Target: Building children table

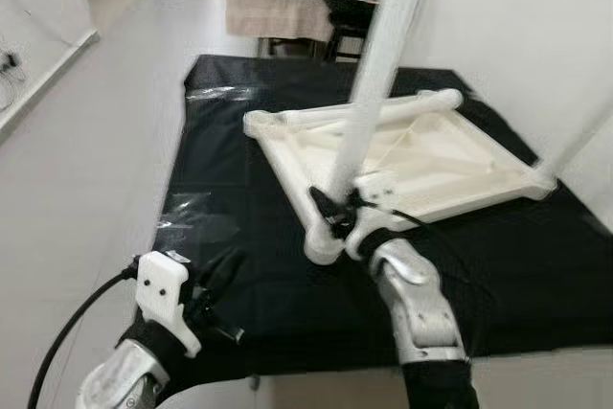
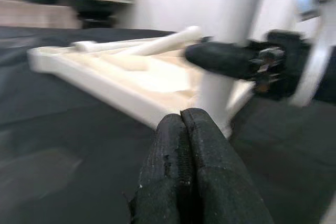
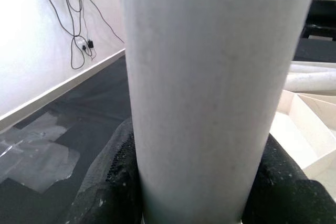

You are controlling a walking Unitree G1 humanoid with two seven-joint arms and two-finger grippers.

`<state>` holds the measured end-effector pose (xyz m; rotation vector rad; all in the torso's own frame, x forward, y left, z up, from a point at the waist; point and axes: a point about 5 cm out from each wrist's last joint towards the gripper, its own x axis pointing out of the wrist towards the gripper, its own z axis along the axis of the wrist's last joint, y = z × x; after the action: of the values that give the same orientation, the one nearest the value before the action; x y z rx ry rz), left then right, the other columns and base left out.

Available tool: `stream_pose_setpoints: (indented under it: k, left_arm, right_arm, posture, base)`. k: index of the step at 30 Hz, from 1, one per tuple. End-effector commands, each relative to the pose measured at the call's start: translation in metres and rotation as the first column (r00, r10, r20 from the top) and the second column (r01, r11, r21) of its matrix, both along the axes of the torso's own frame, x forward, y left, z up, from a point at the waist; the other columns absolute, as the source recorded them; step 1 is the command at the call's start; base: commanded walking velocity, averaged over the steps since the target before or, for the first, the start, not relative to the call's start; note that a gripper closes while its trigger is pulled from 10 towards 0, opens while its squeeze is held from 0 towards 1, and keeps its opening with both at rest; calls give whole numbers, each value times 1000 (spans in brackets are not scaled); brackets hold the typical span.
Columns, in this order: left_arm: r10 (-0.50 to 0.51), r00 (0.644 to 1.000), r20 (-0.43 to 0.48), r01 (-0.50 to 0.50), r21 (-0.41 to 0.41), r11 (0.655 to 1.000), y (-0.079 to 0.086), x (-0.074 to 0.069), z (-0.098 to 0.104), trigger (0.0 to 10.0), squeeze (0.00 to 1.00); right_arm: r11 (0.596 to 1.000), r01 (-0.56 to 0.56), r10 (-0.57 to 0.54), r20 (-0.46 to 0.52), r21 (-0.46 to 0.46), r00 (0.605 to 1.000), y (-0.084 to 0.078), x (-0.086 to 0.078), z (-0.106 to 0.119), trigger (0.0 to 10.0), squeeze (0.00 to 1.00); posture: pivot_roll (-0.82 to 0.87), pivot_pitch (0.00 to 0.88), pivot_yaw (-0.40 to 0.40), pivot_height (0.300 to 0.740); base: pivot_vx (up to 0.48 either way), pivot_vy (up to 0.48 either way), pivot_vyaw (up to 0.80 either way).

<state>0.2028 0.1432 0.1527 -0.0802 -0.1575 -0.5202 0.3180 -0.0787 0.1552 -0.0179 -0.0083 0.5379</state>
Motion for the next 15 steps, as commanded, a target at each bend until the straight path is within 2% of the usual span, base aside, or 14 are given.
stream_pose_setpoints:
  k: [1,3,4,6,7,8,9,10,11,12,13,14,15]
  left_arm:
    - [-13,1000,-29,13,-3,1000,-1,-1,-5,10000,0]
    - [-10,1000,-28,10,-3,1000,-1,-1,-5,10000,0]
    - [-5,1000,-27,5,-3,1000,-1,-1,-5,10000,0]
    - [-1,1000,-27,1,-4,1000,-1,0,-5,10000,0]
    - [-2,1000,-27,2,-4,1000,-2,0,-5,10000,0]
    - [-4,1000,-27,4,-5,1000,-2,0,-5,10000,0]
    - [-4,1000,-27,4,-5,1000,-2,0,-5,10000,0]
    - [-6,1000,-27,6,-5,1000,-2,1,-5,10000,0]
    - [-6,1000,-27,6,-5,1000,-2,1,-5,10000,0]
    - [-8,1000,-28,8,-5,1000,-3,1,-6,10000,0]
    - [-8,1000,-28,8,-5,1000,-3,1,-6,10000,0]
    - [-9,1000,-28,8,-5,1000,-3,2,-6,10000,0]
    - [-9,1000,-28,8,-5,1000,-3,2,-6,10000,0]
  right_arm:
    - [996,-72,67,-98,-55,993,6,-5,-23,1647,0]
    - [995,-76,69,-107,-60,992,7,-5,-23,1647,0]
    - [996,-24,15,-109,-80,994,6,-5,-20,10000,0]
    - [996,-23,14,-103,-86,995,6,-5,-16,10000,0]
    - [993,-93,85,-107,-71,991,9,-4,-11,10000,1000]
    - [986,-162,157,-95,-48,983,11,0,-5,10000,1000]
    - [986,-162,157,-95,-48,983,11,0,-5,10000,1000]
    - [969,-245,242,-85,-19,966,13,3,0,10000,1000]
    - [969,-245,242,-85,-19,966,13,3,0,10000,1000]
    - [937,-348,347,-50,-20,937,13,7,8,10000,1000]
    - [937,-348,347,-50,-20,937,13,7,8,10000,1000]
    - [886,-463,462,-29,-32,887,11,12,15,10000,1000]
    - [886,-463,462,-29,-32,887,11,12,15,10000,1000]
  posture:
    - [107,83,-108,740]
    - [107,83,-108,740]
    - [111,81,-109,740]
    - [112,81,-110,740]
    - [113,76,-111,740]
    - [113,76,-111,740]
    - [113,76,-111,740]
    - [114,74,-112,740]
    - [114,74,-112,740]
    - [115,72,-111,740]
    - [115,72,-111,740]
    - [115,65,-112,740]
    - [115,65,-112,740]
  base:
    - [0,0,0]
    - [0,0,0]
    - [0,0,0]
    - [0,0,0]
    - [0,0,0]
    - [0,0,0]
    - [0,0,0]
    - [0,0,0]
    - [0,0,0]
    - [0,0,0]
    - [0,0,0]
    - [0,0,0]
    - [0,0,0]
